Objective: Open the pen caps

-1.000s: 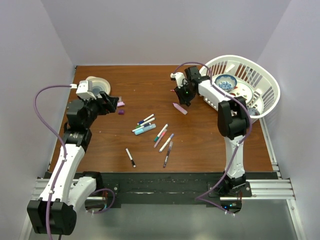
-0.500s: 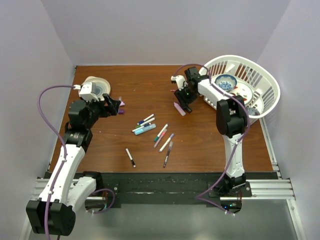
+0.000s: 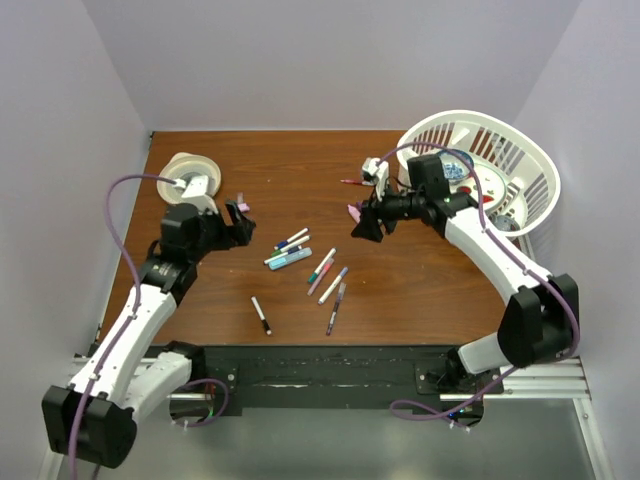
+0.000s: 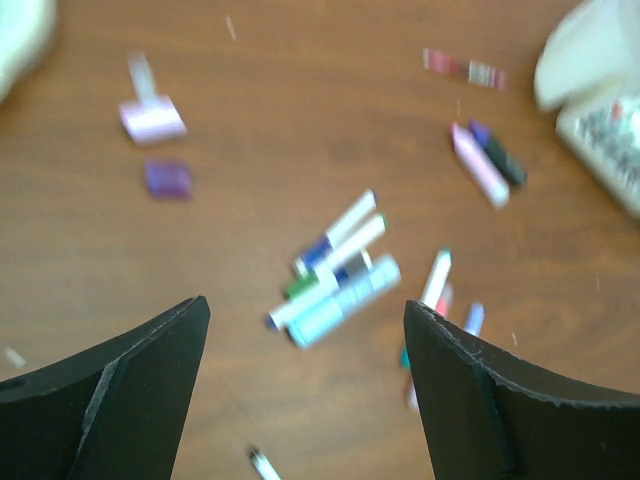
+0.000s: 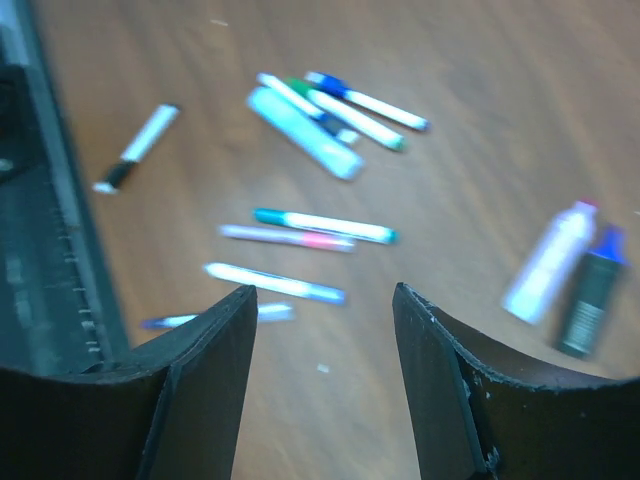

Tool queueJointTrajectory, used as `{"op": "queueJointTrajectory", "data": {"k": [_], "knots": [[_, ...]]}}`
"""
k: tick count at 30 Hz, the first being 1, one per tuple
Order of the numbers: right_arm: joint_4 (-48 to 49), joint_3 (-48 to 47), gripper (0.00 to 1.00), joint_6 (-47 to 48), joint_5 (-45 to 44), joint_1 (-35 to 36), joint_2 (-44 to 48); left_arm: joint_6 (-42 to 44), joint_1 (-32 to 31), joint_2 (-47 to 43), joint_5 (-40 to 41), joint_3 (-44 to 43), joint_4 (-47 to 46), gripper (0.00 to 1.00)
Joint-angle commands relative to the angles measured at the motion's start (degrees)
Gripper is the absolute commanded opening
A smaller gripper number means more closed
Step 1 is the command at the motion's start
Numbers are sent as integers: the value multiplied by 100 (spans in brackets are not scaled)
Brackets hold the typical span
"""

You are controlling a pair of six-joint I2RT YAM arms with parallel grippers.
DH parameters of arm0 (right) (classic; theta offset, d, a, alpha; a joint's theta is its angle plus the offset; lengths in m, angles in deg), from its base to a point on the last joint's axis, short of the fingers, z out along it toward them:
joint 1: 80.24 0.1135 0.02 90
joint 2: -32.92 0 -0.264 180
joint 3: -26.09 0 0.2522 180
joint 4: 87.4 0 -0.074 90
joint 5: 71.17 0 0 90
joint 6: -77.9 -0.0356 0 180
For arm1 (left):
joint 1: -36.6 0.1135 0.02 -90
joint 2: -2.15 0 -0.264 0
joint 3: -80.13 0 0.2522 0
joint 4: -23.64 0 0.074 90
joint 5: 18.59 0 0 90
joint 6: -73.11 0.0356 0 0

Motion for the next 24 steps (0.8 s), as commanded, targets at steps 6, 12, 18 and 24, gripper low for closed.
{"op": "queueJointTrajectory", "data": {"k": [6, 12, 18, 24], "knots": [[1421, 650, 60, -827, 1201, -2, 212, -2174, -1691, 213, 1595, -59, 2258, 82], [1580, 721, 60, -986, 1324, 7, 176, -3660, -2763, 370, 1999, 451, 2725, 53], [1589, 729, 60, -1003, 1263, 7, 220, -4567, -3740, 1433, 2571, 109, 3534, 52], [1589, 747, 60, -1012, 1210, 7, 229, -4927, -4171, 1584, 2765, 170, 3544, 49]]}}
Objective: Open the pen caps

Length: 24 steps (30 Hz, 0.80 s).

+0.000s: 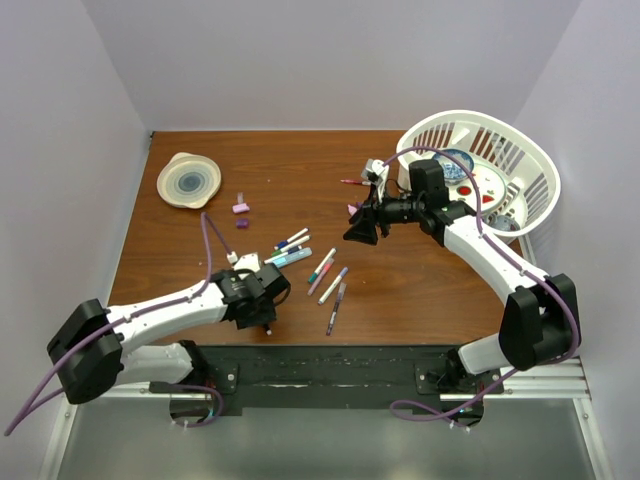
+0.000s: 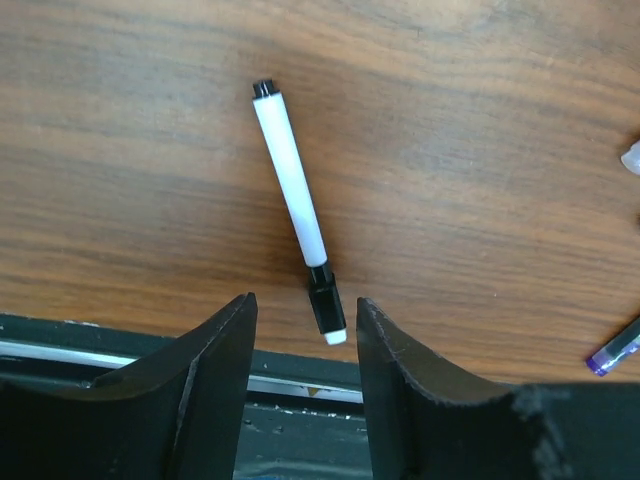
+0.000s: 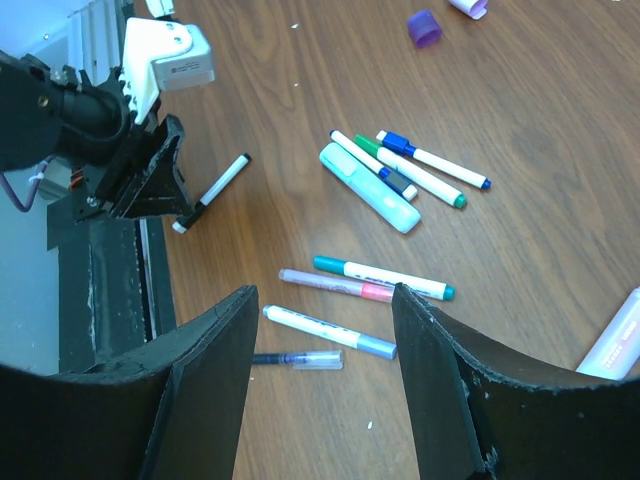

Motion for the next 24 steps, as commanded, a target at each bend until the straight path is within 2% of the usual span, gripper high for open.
{"op": "queueJointTrajectory", "data": {"k": [1, 6, 11, 14, 17, 19, 24], "knots": [[205, 45, 60, -68, 62, -12, 56, -578, -180, -97, 417, -158, 197, 49], [205, 46, 60, -68, 36, -13, -5, -596, -303, -27, 207, 80, -197, 48], [214, 63, 60, -68, 1, -21, -40, -499, -365, 166, 162, 177, -348, 42], [214, 63, 60, -68, 10, -21, -75, -464, -382, 202, 145, 238, -409, 34], [223, 72, 60, -86, 10, -21, -75, -385, -374, 289, 145, 370, -506, 31], [223, 72, 60, -86, 10, -13, -67, -323, -374, 342, 180, 414, -488, 22], [240, 72, 60, -103, 18, -12, -102, -122, -374, 413, 241, 388, -497, 11]]}}
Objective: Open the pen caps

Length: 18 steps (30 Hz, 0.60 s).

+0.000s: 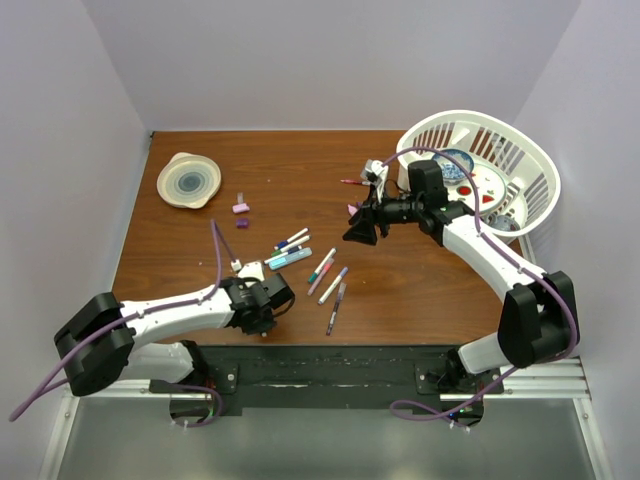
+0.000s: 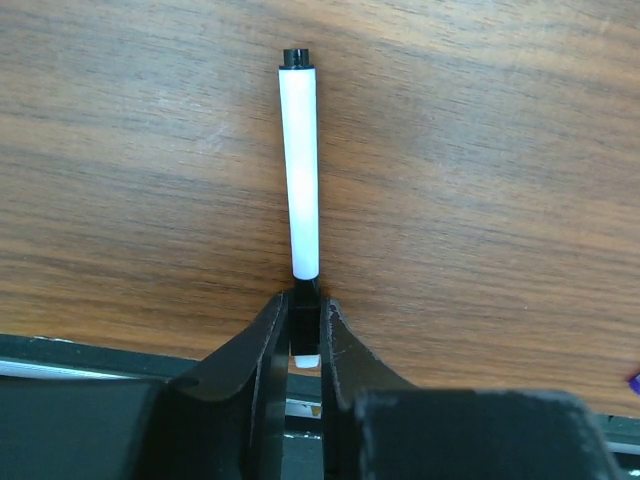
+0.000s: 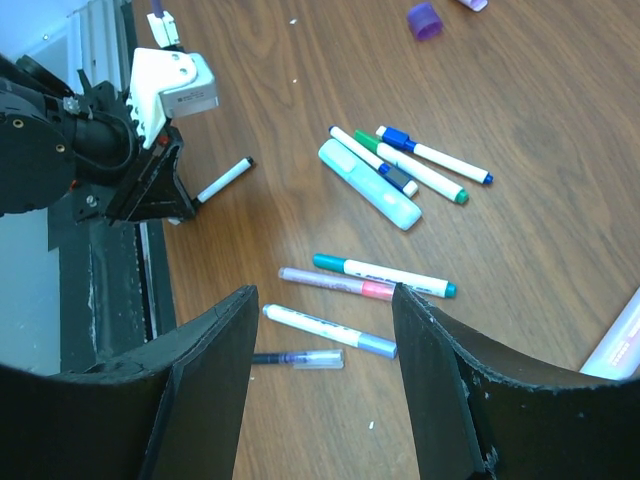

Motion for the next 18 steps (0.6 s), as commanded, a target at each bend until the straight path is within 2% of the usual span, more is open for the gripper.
{"op": "queueJointTrajectory", "data": {"k": [1, 5, 7, 8, 9, 10, 11, 13, 14, 15, 17, 18], "knots": [[184, 48, 60, -57, 40, -12, -21, 255, -37, 116, 241, -32, -95, 7], [122, 92, 61, 274, 425, -12, 67, 939, -37, 98, 391, -471, -139, 0], [-157, 144, 76, 758, 751, 23, 128, 1571, -28, 107, 357, -743, -322, 0], [-255, 275, 81, 1360, 1074, 92, 181, 1870, -20, 81, 252, -805, -497, 0], [-386, 355, 92, 1775, 1182, 145, 320, 2403, -2, 72, 137, -841, -917, 0], [-840, 425, 97, 2258, 1270, 207, 391, 2670, 50, 80, -247, -893, -1139, 0], [-1088, 539, 98, 3264, 1279, 338, 471, 2951, 216, 81, -555, -902, -1384, 0], [-1607, 688, 99, 4026, 1157, 540, 638, 3567, 567, 124, -1527, -964, -2018, 0], [-1688, 724, 99, 4456, 835, 611, 682, 3743, 682, 151, -1847, -999, -2324, 0], [-1819, 733, 99, 4756, 614, 707, 761, 4058, 779, 186, -2555, -1043, -2458, 0], [-2198, 777, 99, 5563, -9, 1094, 866, 4359, 1008, 414, -3209, -1297, -2678, 0], [-2163, 830, 99, 5663, -448, 1191, 928, 4595, 1061, 528, -3821, -1420, -2688, 0]]}}
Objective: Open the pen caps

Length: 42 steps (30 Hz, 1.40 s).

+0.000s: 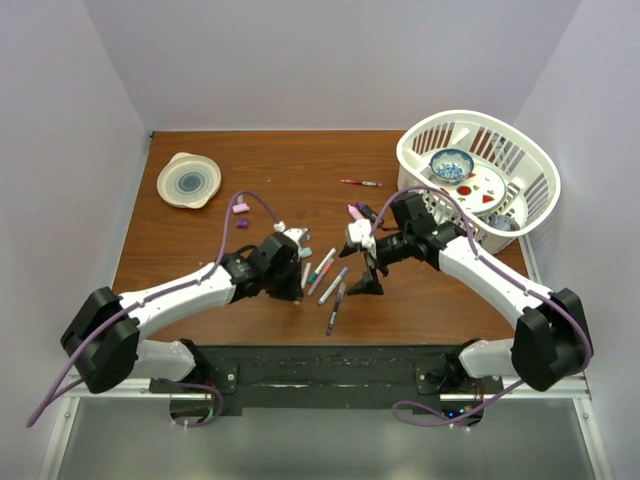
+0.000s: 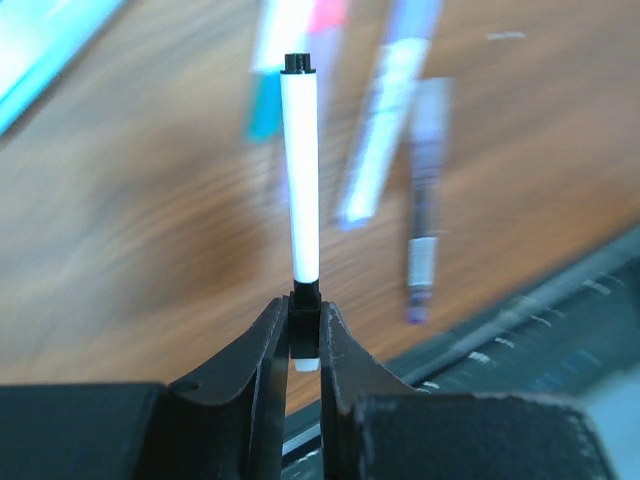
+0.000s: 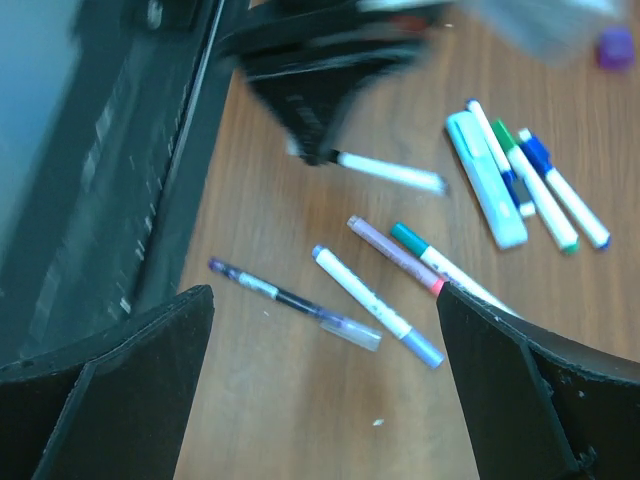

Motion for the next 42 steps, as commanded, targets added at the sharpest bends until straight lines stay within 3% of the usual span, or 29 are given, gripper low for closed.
{"op": "queueJointTrajectory", "data": {"k": [1, 3, 7, 13, 20, 24, 26, 27, 28, 30, 31, 32, 34, 35, 38, 42], "knots": [[-596, 200, 99, 2090, -1173, 520, 447, 1430, 381, 591, -2501, -817, -987, 0], [-561, 280, 98, 2337, -1445, 600, 562, 1666, 417, 926, -3526, -1221, -952, 0], [-437, 394, 92, 2434, -1840, 889, 834, 1800, 418, 1655, -4665, -1540, -1110, 0], [-552, 535, 80, 2794, -2535, 1197, 703, 1879, 417, 1833, -4957, -1645, -1181, 0], [-780, 438, 60, 2856, -2685, 1233, 492, 1923, 435, 1745, -4922, -1479, -1189, 0], [-806, 430, 45, 2882, -2826, 1303, 334, 1923, 461, 1675, -4904, -1365, -1242, 0], [-850, 403, 31, 2882, -2835, 1338, 299, 1914, 470, 1622, -4904, -1320, -1277, 0], [-920, 377, 23, 2900, -2826, 1347, 255, 1905, 514, 1570, -4878, -1285, -1295, 0], [-956, 351, 0, 2909, -2800, 1356, 246, 1897, 540, 1543, -4843, -1259, -1312, 0], [-1043, 316, 0, 2900, -2634, 1365, 246, 1783, 636, 1360, -4624, -1136, -1417, 0], [-1044, 315, 0, 2856, -2546, 1374, 290, 1695, 672, 1254, -4536, -1057, -1609, 5], [-1026, 315, 0, 2769, -2475, 1365, 299, 1520, 733, 1149, -4352, -900, -1707, 23], [-878, 324, 0, 2419, -2308, 1365, 351, 1257, 900, 727, -4080, -697, -1996, 42], [-764, 324, 0, 2190, -2247, 1356, 343, 1159, 953, 560, -3800, -470, -2102, 58], [-175, 272, 0, 1084, -1904, 1225, 334, 608, 1129, -178, -3054, 118, -2795, 75], [982, 306, 0, -367, -1702, 1075, 308, -308, 1208, -1170, -1821, 972, -3788, 82]]}}
